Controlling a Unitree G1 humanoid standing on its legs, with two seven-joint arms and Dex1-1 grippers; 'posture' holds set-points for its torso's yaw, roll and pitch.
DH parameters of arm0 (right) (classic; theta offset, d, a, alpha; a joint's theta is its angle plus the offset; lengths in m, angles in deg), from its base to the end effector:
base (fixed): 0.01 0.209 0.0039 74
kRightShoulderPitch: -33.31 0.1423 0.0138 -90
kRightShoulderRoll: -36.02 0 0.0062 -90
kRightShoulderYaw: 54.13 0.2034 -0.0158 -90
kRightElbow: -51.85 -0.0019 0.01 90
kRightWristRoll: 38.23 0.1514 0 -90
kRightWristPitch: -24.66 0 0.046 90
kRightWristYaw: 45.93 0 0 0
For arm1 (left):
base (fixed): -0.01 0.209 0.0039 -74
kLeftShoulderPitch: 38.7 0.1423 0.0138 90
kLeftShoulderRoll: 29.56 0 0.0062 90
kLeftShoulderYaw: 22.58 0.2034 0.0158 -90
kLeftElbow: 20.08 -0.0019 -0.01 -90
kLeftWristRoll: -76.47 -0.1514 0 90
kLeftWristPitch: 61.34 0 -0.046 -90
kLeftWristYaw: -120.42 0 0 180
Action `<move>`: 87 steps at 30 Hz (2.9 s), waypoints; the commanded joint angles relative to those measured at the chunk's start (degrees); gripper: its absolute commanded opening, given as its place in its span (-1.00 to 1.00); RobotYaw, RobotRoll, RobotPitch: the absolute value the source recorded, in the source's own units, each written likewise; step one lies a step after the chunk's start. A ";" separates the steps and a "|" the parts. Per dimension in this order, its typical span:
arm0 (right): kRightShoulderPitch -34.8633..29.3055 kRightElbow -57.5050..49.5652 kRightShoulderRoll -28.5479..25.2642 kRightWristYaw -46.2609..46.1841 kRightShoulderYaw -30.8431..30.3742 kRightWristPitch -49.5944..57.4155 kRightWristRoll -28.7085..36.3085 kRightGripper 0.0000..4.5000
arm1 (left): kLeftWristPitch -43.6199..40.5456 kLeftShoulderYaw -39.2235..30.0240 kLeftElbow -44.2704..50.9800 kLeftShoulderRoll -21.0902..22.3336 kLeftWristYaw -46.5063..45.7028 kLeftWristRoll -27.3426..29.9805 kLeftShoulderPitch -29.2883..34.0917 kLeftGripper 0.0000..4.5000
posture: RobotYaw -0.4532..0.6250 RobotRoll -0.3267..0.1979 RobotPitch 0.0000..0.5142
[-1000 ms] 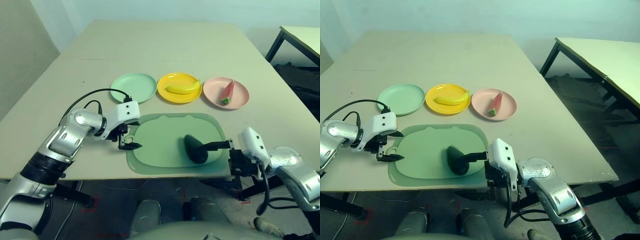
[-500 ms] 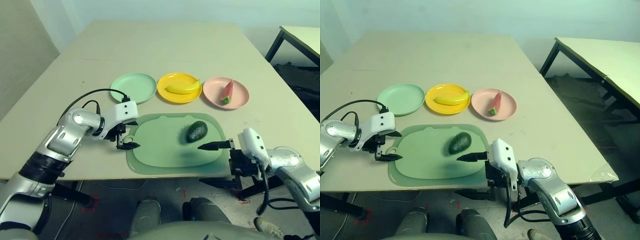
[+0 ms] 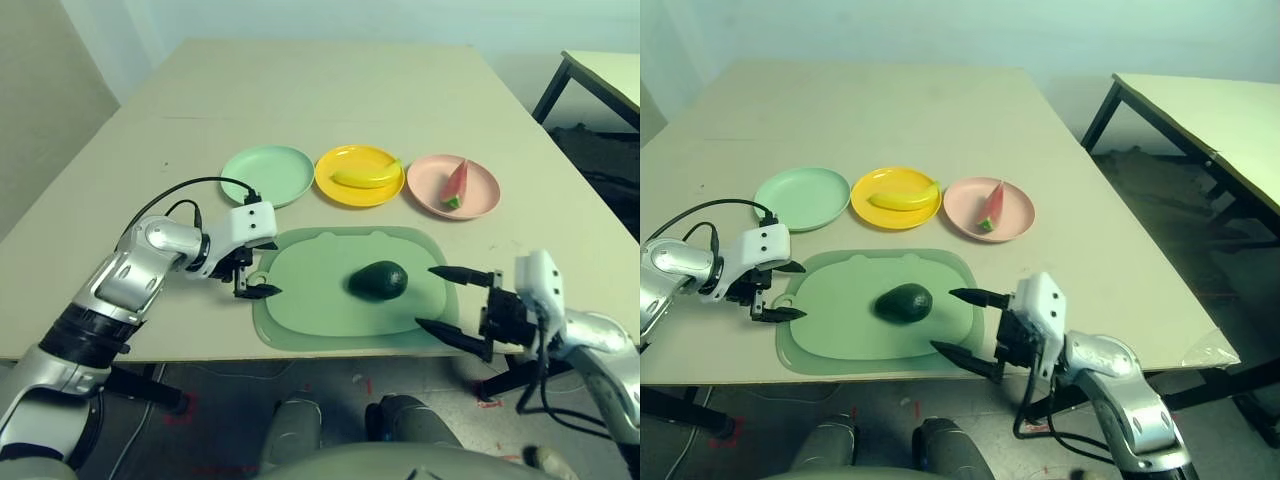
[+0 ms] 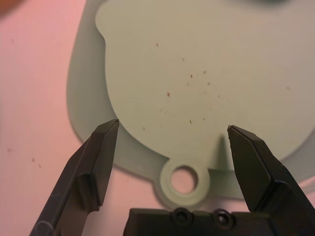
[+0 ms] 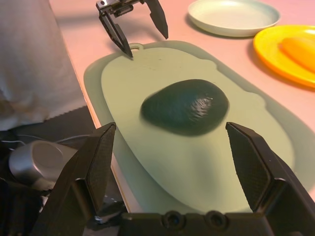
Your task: Place the fruits into color-matched plates.
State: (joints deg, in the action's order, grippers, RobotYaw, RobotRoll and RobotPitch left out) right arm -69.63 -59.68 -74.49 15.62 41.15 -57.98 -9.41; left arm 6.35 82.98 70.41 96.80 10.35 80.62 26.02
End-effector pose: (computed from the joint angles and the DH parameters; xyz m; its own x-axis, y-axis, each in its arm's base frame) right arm 0.1710 -0.2579 0.0922 0.4145 0.9011 -0.1271 -0.9098 0.4071 -0.0812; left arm 0.2843 0.2619 0.1599 0.3201 -0.5850 -0.7452 0.9469 0.2228 0.2319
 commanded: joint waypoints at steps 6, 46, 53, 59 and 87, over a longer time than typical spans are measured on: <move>-4.16 5.50 -0.13 1.82 2.97 -6.43 -0.70 1.00 | 2.18 0.63 -1.20 -2.97 3.63 0.90 -3.71 0.99 | -0.22 0.25 -0.79; -7.90 6.13 1.98 -1.24 1.06 -10.40 -2.90 1.00 | 3.87 6.02 -4.69 -16.35 10.77 1.51 -12.54 0.99 | -0.41 0.25 -0.82; -7.81 6.07 1.95 -1.43 1.07 -10.22 -2.90 1.00 | 6.64 7.48 -5.56 -17.84 13.96 2.17 -13.39 0.99 | -0.41 0.25 -0.83; -8.54 5.43 2.19 -1.96 0.94 -10.34 -3.09 1.00 | 12.26 9.78 -9.17 -21.56 16.63 1.29 -18.02 0.99 | -0.47 0.25 -0.83; -13.47 2.09 3.21 -5.49 0.14 -11.26 -3.59 1.00 | 26.34 16.78 -16.90 -28.27 18.45 -7.15 -22.05 0.99 | -0.58 0.25 -0.82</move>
State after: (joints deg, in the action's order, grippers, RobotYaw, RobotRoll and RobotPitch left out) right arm -82.74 -57.01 -71.30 10.37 41.62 -68.94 -12.46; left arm 32.21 98.97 53.80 68.76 28.98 74.24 4.34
